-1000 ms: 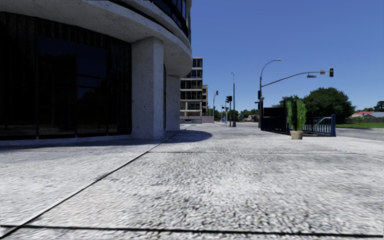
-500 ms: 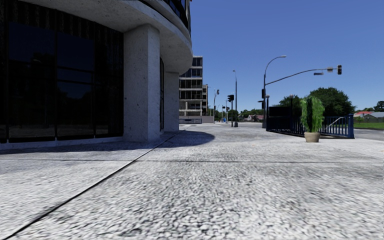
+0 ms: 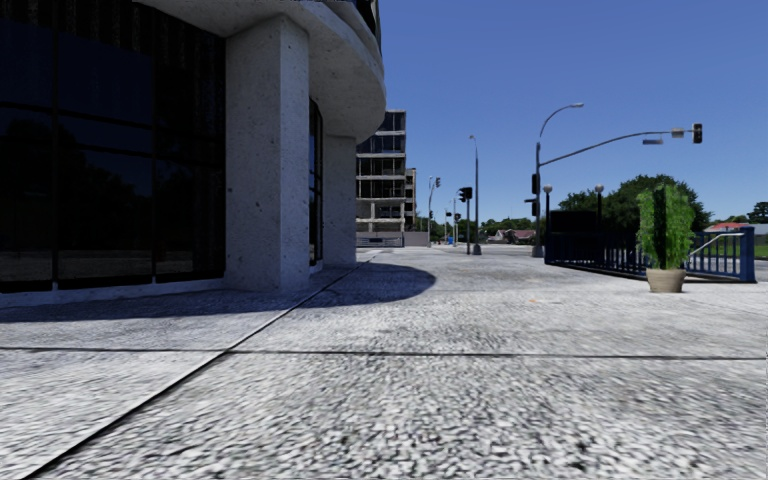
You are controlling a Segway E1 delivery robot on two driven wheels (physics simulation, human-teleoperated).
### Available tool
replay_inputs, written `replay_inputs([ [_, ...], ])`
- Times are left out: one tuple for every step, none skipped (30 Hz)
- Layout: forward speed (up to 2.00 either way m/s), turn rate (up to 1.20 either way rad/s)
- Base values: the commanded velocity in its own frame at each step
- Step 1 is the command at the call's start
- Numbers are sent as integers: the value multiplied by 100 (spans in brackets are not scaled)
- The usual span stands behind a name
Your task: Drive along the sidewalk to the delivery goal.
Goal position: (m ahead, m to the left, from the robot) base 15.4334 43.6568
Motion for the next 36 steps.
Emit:
replay_inputs([
  [200, 0],
  [200, 0],
  [200, 0],
  [200, 0],
  [200, 0],
  [200, 0],
  [200, 0],
  [200, 0],
  [200, 0],
  [200, 0],
  [200, 0],
  [200, 0],
  [200, 0],
  [200, 0],
  [200, 0],
  [200, 0],
  [200, 0],
  [200, 0],
  [200, 0],
  [200, 0],
  [200, 0],
  [200, 0],
  [200, 0],
  [200, 0],
  [200, 0],
  [200, 0],
  [200, 0],
  [200, 0],
  [200, 0],
  [200, 0],
  [200, 0],
  [200, 0],
  [200, 0],
  [200, 0],
  [200, 0],
  [200, 0],
])
